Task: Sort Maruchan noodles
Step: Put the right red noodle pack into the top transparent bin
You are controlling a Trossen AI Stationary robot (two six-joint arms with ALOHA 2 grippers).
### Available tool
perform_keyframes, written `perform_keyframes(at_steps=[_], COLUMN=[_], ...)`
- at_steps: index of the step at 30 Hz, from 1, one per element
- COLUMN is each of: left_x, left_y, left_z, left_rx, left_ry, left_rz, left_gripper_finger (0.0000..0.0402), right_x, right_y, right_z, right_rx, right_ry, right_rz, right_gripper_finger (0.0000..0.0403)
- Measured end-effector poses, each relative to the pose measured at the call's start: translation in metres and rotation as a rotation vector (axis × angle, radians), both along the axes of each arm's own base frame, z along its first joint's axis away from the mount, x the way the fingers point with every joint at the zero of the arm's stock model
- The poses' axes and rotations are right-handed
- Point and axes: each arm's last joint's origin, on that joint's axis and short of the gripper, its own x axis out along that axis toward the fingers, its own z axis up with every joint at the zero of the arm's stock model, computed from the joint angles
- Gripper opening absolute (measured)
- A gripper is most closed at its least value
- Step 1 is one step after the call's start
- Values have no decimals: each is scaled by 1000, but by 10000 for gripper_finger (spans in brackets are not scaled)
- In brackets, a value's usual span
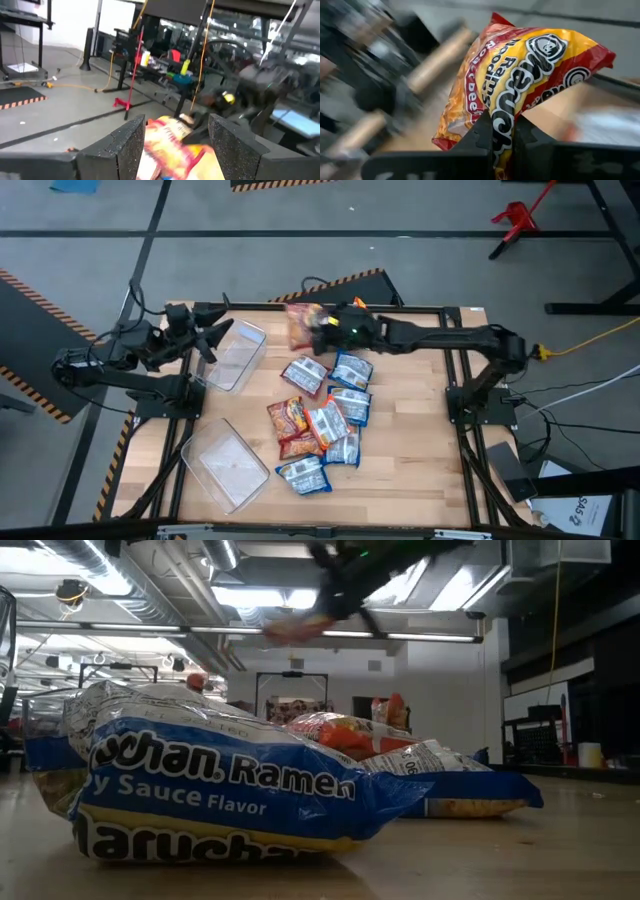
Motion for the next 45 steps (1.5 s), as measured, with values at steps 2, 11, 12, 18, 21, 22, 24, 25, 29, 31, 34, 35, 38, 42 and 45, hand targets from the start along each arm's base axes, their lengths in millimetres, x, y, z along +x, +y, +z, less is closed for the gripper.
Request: perform_keyframes(at_steps=[2,11,12,18,21,22,24,25,29,31,34,35,38,42,45], left_x=[-4,-14,-14,-14,-14,-14,-14,-14,-14,-14,-14,-14,-14,-13,-13], left_y=[0,0,0,0,0,0,0,0,0,0,0,0,0,0,0], left_z=[1,3,3,3,3,3,3,3,3,3,3,3,2,0,-1], left_rx=[0,0,0,0,-1,-1,-1,-1,-1,-1,-1,-1,-1,-1,-1], left_ry=[-12,-50,-48,-48,-48,-47,-48,-47,-48,-46,-46,-45,-38,-17,-5], left_rz=[-1,3,2,2,2,2,2,2,3,2,3,3,5,5,7], left_gripper_finger=[212,212,212,212,212,212,212,212,212,212,212,212,212,212,212], right_x=[17,80,90,142,156,160,166,170,174,173,171,171,171,171,171], right_y=[-8,-34,-36,-44,-48,-50,-53,-54,-58,-59,-62,-63,-63,-62,-62], right_z=[-9,-44,-45,-42,-42,-44,-48,-51,-58,-60,-62,-62,-62,-62,-62], right_rx=[10,-18,-23,-99,-136,-149,-170,-183,-220,-238,-266,-267,-295,-388,-408], right_ry=[-115,-277,-274,-149,-78,-56,-26,-24,-3,27,59,60,68,102,107], right_rz=[34,121,146,270,295,298,303,304,310,298,297,297,308,330,342], right_gripper_finger=[9,9,9,9,14,17,18,16,8,9,27,33,40,40,54])
